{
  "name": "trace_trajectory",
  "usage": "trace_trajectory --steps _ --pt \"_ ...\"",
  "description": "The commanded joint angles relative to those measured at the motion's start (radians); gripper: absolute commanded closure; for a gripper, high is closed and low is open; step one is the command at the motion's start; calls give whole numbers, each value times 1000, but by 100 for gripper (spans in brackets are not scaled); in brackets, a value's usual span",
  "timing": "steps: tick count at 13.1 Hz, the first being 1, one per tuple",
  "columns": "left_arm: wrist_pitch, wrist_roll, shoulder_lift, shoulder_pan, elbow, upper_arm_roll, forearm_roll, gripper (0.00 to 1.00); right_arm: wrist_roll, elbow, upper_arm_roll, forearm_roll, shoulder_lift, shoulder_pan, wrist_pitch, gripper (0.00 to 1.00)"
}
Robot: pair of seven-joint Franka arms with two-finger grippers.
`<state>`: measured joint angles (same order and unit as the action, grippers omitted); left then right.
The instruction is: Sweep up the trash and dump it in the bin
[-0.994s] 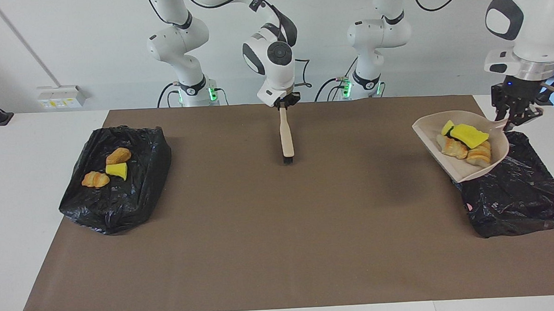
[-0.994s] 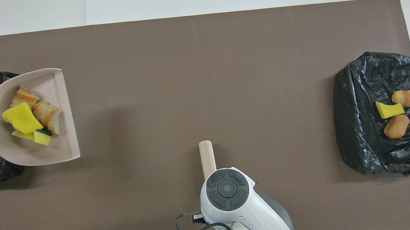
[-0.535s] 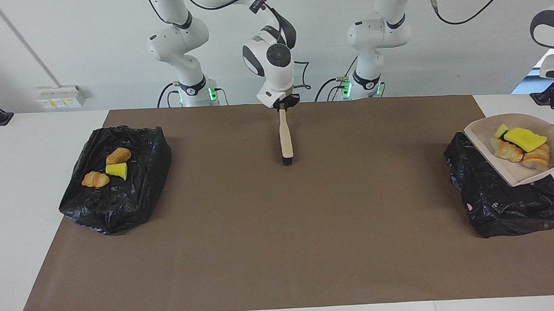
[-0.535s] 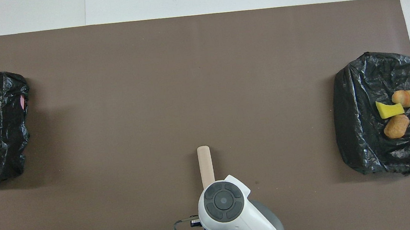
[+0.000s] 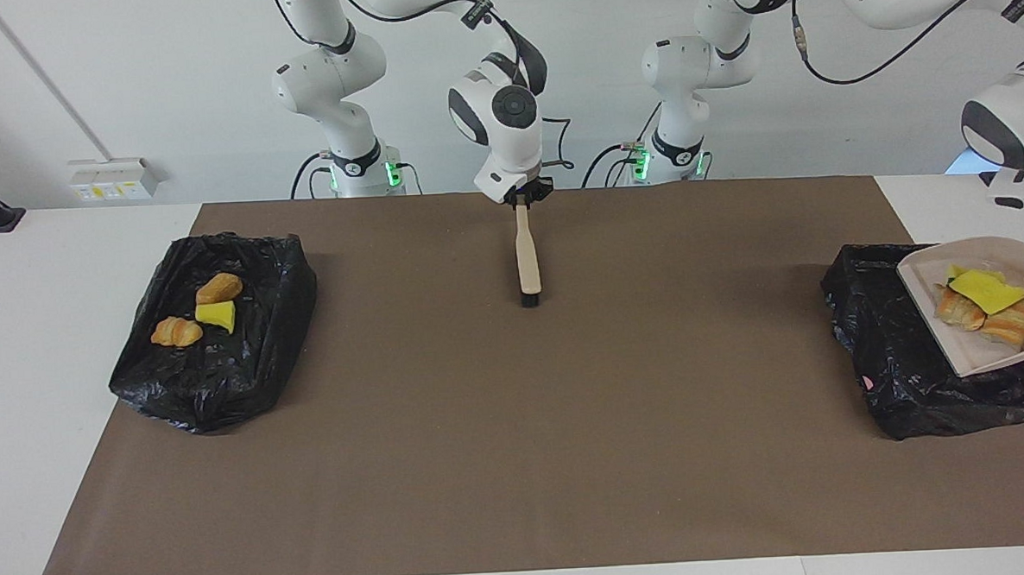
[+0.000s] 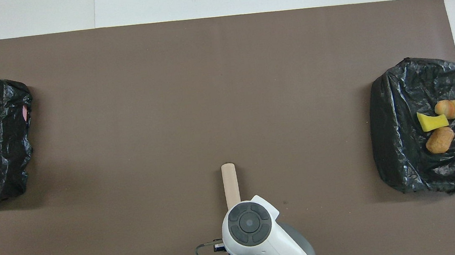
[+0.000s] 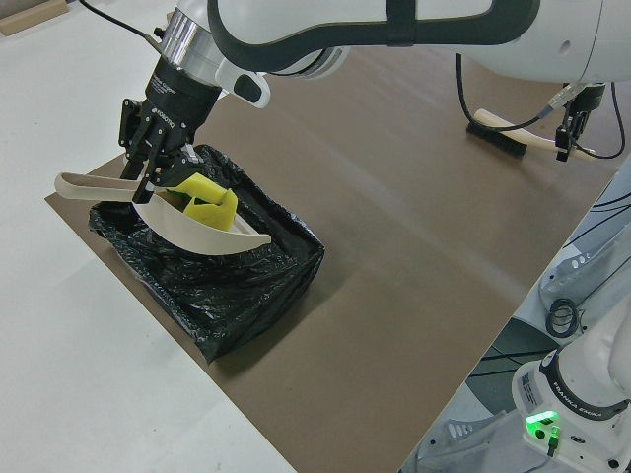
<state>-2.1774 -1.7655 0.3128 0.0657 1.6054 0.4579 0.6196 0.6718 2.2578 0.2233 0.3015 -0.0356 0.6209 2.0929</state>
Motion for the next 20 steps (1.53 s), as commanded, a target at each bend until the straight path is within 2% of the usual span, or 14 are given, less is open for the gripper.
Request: trace_trajectory --steps 1,3,5,7,10,13,14,18,20 --pt "-3 53 -17 23 22 5 136 100 -3 5 1 16 -3 2 19 0" --pt "62 144 -34 28 36 5 210 100 -3 -12 1 16 -15 0 18 0" --pt "71 158 -46 31 44 4 310 100 -2 -50 -1 13 -27 -6 15 0" --pt "96 182 -54 51 28 4 353 100 -1 -70 -4 -2 -23 -15 13 0" --pt "100 207 -115 55 27 -7 371 100 -15 -99 -12 -13 -12 -53 10 0" --pt "110 215 -172 66 31 -47 348 100 -15 -116 -13 -102 14 -124 12 0" --pt "132 221 -175 65 33 -79 312 100 -14 -121 -13 -138 16 -153 13 0" --pt "168 255 -175 65 39 -143 18 100 -15 -170 -12 -293 16 -294 26 0" --pt "209 308 -173 66 42 -183 -96 100 -17 -205 -12 -385 22 -319 21 0"
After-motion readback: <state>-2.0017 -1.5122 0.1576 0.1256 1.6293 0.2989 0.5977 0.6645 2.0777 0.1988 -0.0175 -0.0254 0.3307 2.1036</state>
